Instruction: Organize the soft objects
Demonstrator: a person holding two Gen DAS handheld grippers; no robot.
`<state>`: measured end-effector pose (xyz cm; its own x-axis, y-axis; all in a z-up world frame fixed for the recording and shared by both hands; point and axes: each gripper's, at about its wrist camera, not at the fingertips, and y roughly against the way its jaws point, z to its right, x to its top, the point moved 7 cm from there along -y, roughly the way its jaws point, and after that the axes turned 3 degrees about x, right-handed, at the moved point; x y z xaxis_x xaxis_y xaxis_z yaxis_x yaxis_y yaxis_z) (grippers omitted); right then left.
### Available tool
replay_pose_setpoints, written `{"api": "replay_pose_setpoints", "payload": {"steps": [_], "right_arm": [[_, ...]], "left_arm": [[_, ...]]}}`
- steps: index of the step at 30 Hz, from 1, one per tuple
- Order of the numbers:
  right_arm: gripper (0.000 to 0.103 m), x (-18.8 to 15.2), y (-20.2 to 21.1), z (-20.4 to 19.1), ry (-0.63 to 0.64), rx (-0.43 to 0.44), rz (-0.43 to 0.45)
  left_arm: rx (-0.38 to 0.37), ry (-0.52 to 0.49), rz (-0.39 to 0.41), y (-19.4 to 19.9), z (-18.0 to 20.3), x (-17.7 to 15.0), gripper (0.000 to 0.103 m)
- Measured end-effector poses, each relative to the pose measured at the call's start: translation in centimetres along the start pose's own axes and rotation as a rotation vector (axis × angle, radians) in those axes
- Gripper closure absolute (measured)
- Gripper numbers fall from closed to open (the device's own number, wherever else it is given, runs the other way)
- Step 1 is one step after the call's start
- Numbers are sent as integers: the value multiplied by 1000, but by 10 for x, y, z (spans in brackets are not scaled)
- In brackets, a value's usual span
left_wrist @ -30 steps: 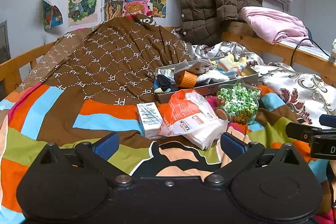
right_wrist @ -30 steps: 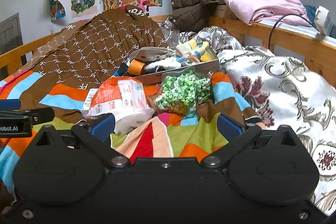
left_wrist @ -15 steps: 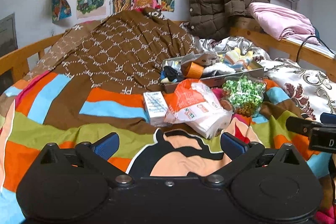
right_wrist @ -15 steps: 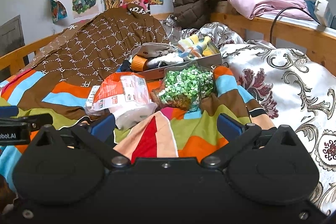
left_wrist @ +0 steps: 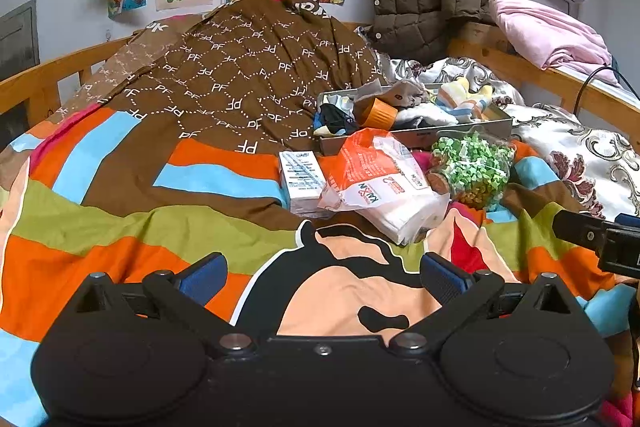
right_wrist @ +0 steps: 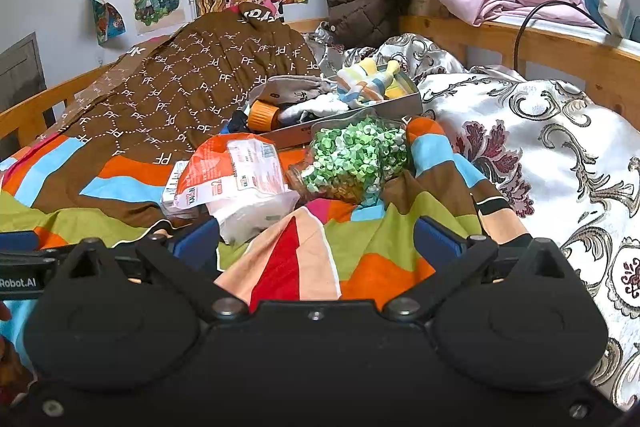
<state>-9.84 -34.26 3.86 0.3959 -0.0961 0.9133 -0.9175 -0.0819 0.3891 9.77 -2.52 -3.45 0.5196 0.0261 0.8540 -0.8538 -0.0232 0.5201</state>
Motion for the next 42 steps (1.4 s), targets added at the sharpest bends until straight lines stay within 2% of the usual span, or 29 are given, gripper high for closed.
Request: {"api": "replay_pose_setpoints", "payload": {"steps": [42], "right_arm": [[1, -2, -6, 3, 18, 4, -1]], "left_arm": [[-10, -11, 17, 4, 3, -1, 1]]}}
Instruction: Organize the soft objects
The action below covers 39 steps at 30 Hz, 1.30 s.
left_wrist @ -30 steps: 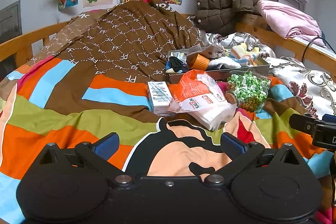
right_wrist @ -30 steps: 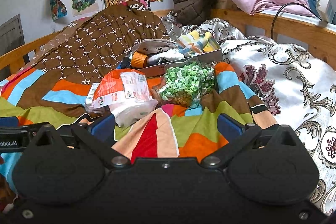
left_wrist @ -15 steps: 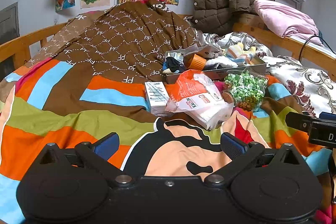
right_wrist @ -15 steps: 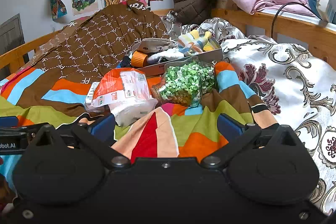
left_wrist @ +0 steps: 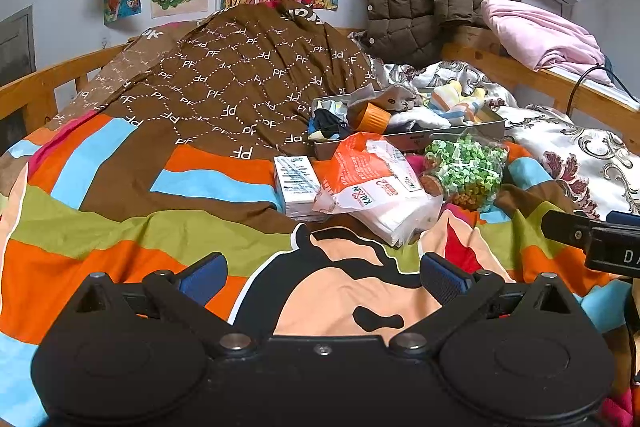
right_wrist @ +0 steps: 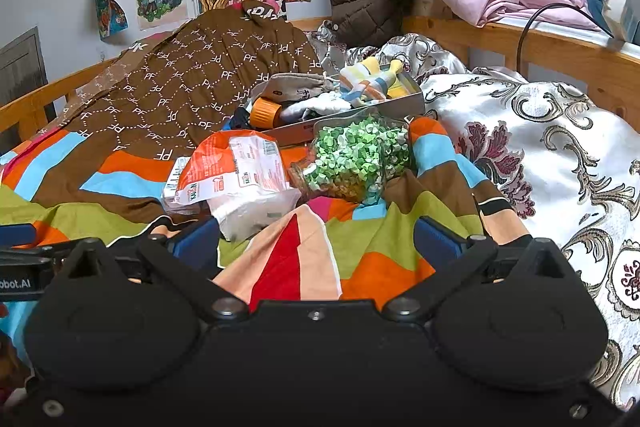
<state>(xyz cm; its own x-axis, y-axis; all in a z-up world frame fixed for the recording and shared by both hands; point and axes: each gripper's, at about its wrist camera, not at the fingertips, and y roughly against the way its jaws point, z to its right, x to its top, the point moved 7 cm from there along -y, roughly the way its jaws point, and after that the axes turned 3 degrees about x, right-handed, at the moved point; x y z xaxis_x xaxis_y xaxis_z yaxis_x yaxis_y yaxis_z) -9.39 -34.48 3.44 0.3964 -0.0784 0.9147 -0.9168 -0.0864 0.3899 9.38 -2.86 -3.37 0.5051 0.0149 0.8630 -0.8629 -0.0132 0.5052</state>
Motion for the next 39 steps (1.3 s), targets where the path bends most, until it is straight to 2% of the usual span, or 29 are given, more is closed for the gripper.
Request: {"api": "replay_pose_setpoints", "payload": {"steps": [39], "right_arm": [[1, 0, -1, 2, 3, 1, 1]], "left_arm": [[-8, -20, -9, -1, -2, -1, 1]]}}
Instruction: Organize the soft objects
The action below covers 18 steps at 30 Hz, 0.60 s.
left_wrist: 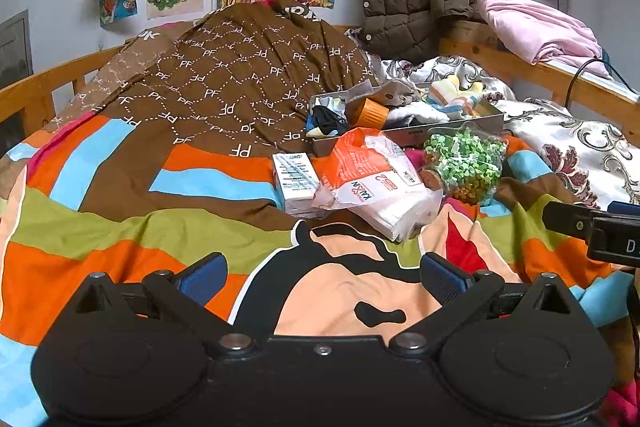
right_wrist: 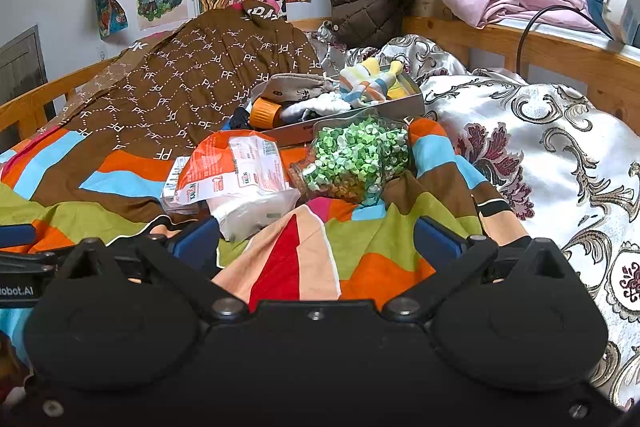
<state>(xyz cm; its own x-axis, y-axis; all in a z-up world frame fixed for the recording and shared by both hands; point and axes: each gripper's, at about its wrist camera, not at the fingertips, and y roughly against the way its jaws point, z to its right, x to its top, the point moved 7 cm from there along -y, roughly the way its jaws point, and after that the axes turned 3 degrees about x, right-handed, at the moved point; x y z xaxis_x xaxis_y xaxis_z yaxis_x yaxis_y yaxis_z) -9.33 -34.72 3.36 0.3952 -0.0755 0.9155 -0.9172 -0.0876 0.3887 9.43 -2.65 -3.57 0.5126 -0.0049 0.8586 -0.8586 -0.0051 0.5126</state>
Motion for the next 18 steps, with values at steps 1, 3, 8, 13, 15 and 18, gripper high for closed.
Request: {"api": "replay_pose_setpoints", "payload": {"steps": [1, 3, 8, 13, 15, 18], "right_arm": [[1, 0, 0, 0, 0, 0, 0], [1, 0, 0, 0, 0, 0, 0], [1, 0, 0, 0, 0, 0, 0], [1, 0, 0, 0, 1, 1, 0], [1, 0, 0, 0, 1, 1, 0], [1, 0, 0, 0, 0, 0, 0]], "left_arm": [[4, -2, -1, 0, 0, 0, 1], [13, -8, -4, -1, -1, -1, 1], [22, -24, -5, -1, 0, -3, 1], [24, -24, -2, 0, 0, -3, 1], [26, -25, -4, -1, 0, -3, 1], [27, -26, -12, -1, -1, -4, 1]]}}
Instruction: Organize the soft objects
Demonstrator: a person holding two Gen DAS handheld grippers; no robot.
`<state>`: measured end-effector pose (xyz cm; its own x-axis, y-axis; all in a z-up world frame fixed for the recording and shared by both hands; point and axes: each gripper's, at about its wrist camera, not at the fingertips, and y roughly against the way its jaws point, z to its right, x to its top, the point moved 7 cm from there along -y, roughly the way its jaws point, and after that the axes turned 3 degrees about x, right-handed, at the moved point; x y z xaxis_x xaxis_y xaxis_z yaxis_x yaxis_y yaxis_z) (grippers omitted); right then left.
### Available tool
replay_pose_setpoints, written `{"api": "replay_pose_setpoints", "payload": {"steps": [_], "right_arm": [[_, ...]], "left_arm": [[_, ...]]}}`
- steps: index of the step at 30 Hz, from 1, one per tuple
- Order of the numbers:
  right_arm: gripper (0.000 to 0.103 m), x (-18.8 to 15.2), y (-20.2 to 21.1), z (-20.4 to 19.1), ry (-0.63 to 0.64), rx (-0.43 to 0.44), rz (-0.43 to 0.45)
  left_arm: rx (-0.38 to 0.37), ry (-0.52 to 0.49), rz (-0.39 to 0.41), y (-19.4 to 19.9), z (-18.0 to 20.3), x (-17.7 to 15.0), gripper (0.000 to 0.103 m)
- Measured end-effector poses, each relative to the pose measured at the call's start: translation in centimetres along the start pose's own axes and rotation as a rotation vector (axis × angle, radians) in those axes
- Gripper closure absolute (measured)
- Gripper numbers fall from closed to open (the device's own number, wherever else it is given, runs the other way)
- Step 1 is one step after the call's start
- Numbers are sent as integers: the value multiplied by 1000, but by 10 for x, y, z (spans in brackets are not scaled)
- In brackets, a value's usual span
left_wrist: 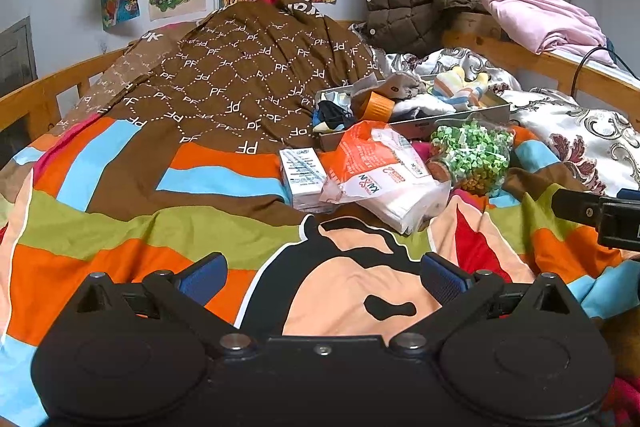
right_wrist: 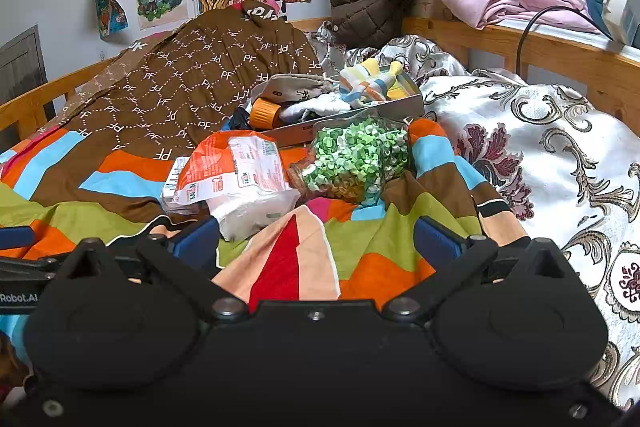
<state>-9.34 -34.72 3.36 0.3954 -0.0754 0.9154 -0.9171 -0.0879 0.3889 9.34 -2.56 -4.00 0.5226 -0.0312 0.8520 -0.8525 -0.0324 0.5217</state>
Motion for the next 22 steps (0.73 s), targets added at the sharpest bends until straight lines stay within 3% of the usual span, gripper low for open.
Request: {"api": "replay_pose_setpoints", "payload": {"steps": [22], "right_arm": [[1, 0, 0, 1, 1, 1, -1]], "left_arm": [[3, 10, -28, -2, -3, -5, 1]]}}
